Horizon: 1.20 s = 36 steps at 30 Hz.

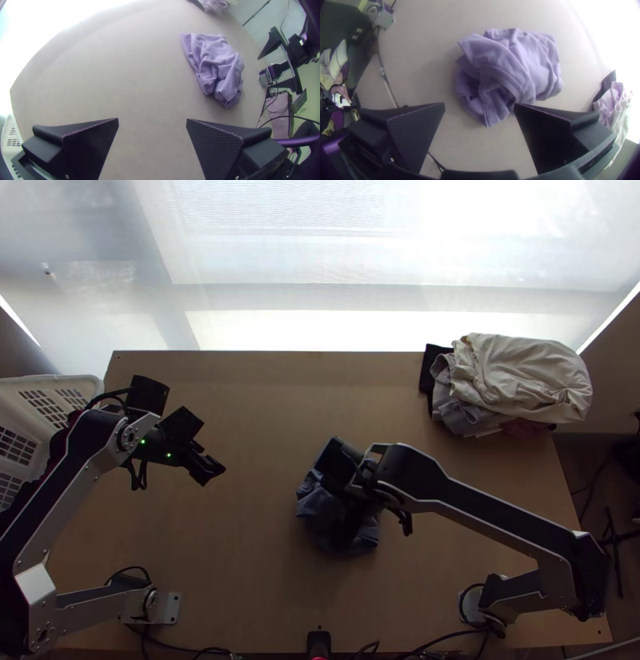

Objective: Fold the t-shirt

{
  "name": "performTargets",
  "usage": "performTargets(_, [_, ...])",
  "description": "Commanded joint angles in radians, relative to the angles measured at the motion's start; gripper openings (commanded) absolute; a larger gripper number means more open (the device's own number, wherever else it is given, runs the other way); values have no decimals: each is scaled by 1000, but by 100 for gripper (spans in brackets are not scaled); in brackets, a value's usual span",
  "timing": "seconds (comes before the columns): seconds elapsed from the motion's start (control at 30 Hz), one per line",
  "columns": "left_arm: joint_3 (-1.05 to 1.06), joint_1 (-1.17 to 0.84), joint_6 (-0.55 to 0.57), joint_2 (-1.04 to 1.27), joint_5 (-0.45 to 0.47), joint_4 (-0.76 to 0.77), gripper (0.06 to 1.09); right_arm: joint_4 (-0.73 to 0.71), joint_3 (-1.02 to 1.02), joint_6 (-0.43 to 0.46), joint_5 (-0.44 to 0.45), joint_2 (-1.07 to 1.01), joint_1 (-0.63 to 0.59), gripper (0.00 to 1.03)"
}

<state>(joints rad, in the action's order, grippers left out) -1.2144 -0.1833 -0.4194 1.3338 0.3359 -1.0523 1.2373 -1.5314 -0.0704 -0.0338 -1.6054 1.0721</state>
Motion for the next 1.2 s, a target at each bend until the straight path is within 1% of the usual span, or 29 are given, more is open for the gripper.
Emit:
performTargets(0.0, [65, 90, 42, -58, 2, 64, 104, -84, 24, 1, 28, -71, 100, 96])
performTargets(0.07, [76, 90, 71, -81, 2, 86, 104, -108, 16, 3, 40, -88, 101, 96])
performTargets(0.1, [82, 88, 82, -90, 2, 94, 104, -122, 13, 6, 54, -93, 101, 93])
performTargets(0.27, [99, 90, 108, -134, 2, 109, 104, -168, -21, 46, 161, -123, 97, 93])
performTargets(0.37, [102, 100, 107, -153, 2, 109, 104, -171, -56, 43, 163, -143, 98, 93])
performTargets(0.5, [116, 110, 99, -166, 2, 114, 104, -171, -47, 26, 161, -165, 141, 92])
performTargets(0.63, [144, 116, 94, -173, 2, 130, 104, -180, -45, 27, 163, -202, 149, 92])
performTargets(0.67, [150, 116, 94, -176, 2, 135, 104, -196, -42, 29, 163, -209, 146, 88])
performTargets(0.7, [156, 117, 93, -179, 2, 137, 104, -214, -39, 32, 163, -214, 141, 87])
performTargets(0.8, [162, 119, 91, -185, 2, 140, 104, -234, -49, 44, 164, -232, 134, 86])
performTargets(0.87, [164, 128, 85, -188, 2, 138, 104, -253, -50, 60, 167, -237, 131, 75])
performTargets(1.0, [164, 131, 76, -191, 2, 138, 104, -279, -45, 73, 170, -241, 120, 64])
performTargets(1.1, [164, 133, 68, -191, 2, 140, 104, -309, -36, 95, 173, -241, 118, 45])
performTargets(1.17, [164, 134, 64, -191, 0, 140, 104, -331, -26, 118, 190, -241, 118, 29])
